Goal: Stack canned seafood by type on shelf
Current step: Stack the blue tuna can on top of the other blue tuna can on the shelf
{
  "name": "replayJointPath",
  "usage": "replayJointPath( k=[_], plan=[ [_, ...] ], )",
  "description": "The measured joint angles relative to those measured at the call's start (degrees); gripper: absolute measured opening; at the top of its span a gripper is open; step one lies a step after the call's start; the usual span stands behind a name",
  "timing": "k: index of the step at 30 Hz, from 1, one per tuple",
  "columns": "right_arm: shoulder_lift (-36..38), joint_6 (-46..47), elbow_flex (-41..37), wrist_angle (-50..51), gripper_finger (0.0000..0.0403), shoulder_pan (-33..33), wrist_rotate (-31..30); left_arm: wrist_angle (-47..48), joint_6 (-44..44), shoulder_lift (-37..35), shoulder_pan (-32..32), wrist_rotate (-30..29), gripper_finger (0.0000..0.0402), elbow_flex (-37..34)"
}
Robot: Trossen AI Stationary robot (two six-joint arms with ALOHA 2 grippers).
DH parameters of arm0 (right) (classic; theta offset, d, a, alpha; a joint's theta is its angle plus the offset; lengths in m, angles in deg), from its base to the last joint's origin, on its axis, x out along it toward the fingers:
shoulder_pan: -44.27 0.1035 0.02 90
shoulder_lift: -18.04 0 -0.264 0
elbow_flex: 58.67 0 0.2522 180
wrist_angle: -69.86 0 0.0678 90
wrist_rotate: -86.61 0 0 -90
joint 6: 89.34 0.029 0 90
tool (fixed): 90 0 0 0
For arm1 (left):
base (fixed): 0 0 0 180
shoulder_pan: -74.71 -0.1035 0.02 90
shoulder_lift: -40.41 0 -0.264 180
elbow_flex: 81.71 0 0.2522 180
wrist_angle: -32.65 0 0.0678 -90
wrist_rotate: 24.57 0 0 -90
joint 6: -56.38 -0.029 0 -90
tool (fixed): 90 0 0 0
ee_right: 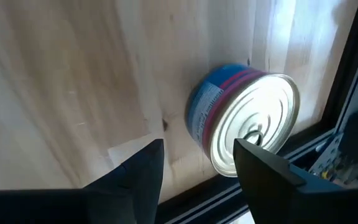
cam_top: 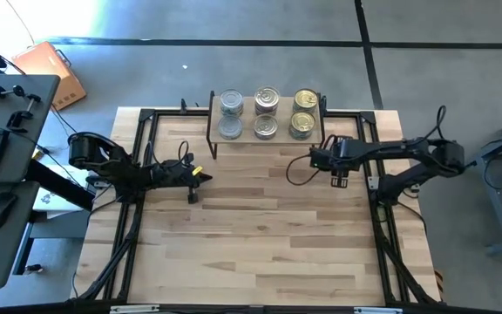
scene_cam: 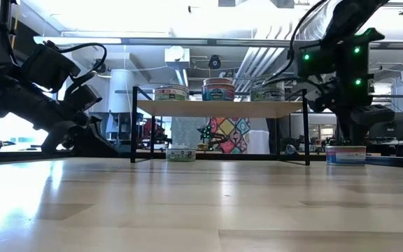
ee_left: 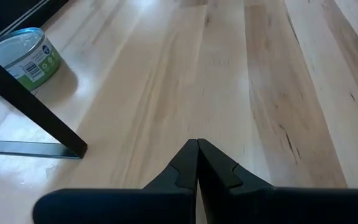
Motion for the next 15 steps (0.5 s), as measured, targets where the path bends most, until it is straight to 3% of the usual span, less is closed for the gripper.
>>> replayJointPath(
  k=[9,15],
  plan=[
    [-1.1,-4.9,-0.2,-2.2,0.014,-3.9,-0.2,-0.2,-0.1,0.0,0.2,0.0,0.0,0.0],
    [-1.1,-8.0,-5.1,-7.8,0.0117,-6.1,-1.5,-0.2,-0.1,0.0,1.8,0.0,0.0,0.0]
  ],
)
